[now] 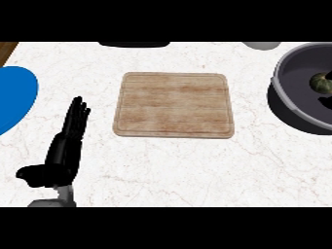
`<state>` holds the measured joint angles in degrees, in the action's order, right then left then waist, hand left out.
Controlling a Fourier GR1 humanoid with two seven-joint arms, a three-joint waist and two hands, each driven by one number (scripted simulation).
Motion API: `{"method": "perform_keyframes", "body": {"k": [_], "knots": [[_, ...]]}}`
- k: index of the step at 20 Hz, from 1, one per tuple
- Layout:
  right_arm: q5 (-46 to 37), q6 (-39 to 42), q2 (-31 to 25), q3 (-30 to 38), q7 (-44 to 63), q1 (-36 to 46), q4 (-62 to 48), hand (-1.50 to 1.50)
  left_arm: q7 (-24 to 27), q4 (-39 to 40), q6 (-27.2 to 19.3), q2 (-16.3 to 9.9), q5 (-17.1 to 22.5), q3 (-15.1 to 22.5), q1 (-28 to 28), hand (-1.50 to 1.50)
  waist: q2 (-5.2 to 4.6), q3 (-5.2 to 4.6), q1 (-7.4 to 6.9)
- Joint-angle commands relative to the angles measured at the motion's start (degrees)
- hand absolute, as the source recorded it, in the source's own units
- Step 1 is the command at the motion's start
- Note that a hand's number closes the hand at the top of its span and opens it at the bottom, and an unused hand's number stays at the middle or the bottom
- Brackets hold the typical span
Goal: Pick the squash from the cutting board and place it in the pot
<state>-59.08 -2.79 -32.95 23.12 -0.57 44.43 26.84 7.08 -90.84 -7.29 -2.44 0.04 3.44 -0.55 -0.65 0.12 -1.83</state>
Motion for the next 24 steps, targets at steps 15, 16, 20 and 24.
{"method": "perform_keyframes", "body": {"k": [15,16,20,24], "knots": [[30.5,0.0,-4.3,25.9,-20.9,0.4,-6.3,-1.5,-4.7,-4.5,0.1,-0.4,1.2,-0.5,0.7,0.0,0.19,0.03,0.43],[31.5,2.2,-7.6,27.0,-21.8,1.5,-7.1,-1.5,-3.0,-1.9,-1.0,0.7,-0.3,0.2,0.1,0.0,-0.05,0.07,0.26],[34.0,3.4,-10.0,28.7,-26.1,-1.0,-10.0,-1.5,-0.2,0.3,0.2,0.8,0.1,0.2,-0.5,0.0,-0.11,0.07,0.4],[35.2,5.3,-14.0,29.7,-28.7,-1.5,-12.0,-1.5,0.1,0.4,0.1,0.1,0.0,-0.8,-1.5,0.0,-0.32,0.14,-0.14]]}}
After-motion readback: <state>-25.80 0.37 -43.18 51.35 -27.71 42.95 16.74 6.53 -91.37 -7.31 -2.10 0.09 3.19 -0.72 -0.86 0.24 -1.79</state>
